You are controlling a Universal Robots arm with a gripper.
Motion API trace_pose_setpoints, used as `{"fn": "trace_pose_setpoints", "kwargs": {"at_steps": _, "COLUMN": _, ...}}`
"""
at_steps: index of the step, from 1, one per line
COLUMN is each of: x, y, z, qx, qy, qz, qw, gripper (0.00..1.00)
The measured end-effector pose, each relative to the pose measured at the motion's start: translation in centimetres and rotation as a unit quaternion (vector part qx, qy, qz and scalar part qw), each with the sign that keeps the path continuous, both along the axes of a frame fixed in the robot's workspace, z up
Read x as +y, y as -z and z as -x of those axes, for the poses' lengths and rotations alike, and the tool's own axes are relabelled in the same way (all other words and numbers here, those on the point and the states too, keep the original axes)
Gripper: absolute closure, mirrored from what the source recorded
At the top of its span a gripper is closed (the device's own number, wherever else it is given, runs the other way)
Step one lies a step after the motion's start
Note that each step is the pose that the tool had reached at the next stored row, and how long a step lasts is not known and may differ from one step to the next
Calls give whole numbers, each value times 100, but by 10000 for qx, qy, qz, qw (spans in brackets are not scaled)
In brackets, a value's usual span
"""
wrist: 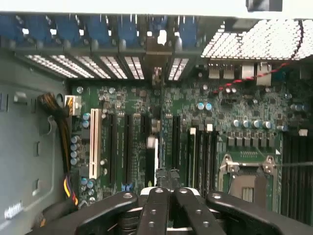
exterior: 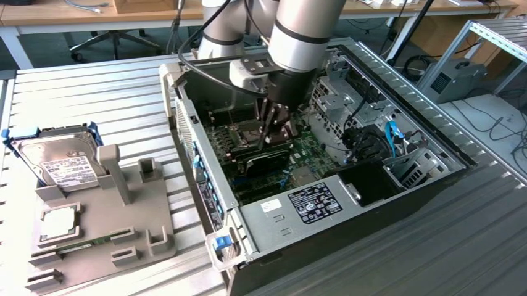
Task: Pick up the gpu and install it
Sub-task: 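Press down on the gpu until it lock into place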
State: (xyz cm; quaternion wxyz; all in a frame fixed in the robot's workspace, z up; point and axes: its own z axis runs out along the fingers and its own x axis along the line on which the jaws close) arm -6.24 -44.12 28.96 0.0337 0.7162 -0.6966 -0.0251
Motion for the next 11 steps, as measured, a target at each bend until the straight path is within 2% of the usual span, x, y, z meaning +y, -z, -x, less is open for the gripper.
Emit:
{"fn": "trace_pose_setpoints", "kwargs": {"at_steps": 4, "x": 0, "y": -23, "z": -75, "qx": 10, "qy": 0, "qz": -21, "qw": 10000, "gripper": 89}}
{"fn": "trace_pose_setpoints", "kwargs": {"at_steps": 11, "x": 0, "y": -24, "z": -82, "qx": 11, "qy": 0, "qz": -21, "qw": 10000, "gripper": 89}}
